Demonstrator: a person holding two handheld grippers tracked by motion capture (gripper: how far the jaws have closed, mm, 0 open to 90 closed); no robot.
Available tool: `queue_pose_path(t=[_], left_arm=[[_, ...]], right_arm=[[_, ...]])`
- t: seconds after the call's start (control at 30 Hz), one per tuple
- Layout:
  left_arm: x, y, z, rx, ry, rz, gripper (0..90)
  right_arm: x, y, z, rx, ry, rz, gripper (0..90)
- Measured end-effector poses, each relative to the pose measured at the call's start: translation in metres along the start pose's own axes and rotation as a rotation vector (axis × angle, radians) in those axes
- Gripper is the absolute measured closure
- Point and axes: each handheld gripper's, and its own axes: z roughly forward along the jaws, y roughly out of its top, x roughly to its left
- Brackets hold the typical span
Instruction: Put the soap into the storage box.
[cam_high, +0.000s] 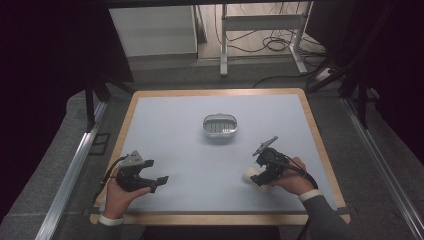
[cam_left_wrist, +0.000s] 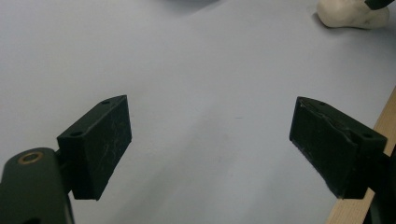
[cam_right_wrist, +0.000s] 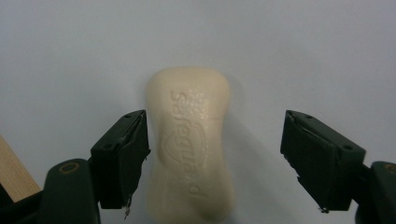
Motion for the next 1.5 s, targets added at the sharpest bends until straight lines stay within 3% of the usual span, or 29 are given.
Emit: queue_pose_path(t=[0.17,0.23,0.63,0.73,0.97,1.2,1.5], left_arm=[[0.0,0.0,0.0,0.001,0.003,0.002,13.4],[0.0,0.0,0.0,0.001,0.001,0.002,13.4],[-0.001,0.0,0.002,0.009,-0.004,0.002,13.3],[0.0,0.0,0.002,0.011,-0.001,0.003,13.3],[0.002,0.0,-0.002,-0.001,0.007,-0.004,13.4],[0.002,0.0,-0.001,-0.001,0.006,-0.007,13.4],[0.002,0.0,-0.003,-0.002,0.007,-0.004,13.4]], right_arm=[[0.006,0.0,0.003,0.011,0.006,-0.014,27.4],[0.009,0.0,0.007,0.04,0.01,-0.015,29.3],[0.01,-0.001,0.017,0.104,0.011,-0.01,37.9],[0.012,0.0,0.019,0.118,0.009,-0.014,48.2],[0.013,0.004,0.02,0.153,0.002,-0.027,49.5],[0.01,0.006,0.015,0.141,-0.01,-0.042,49.5],[0.004,0.012,-0.005,0.106,-0.019,-0.04,49.5]])
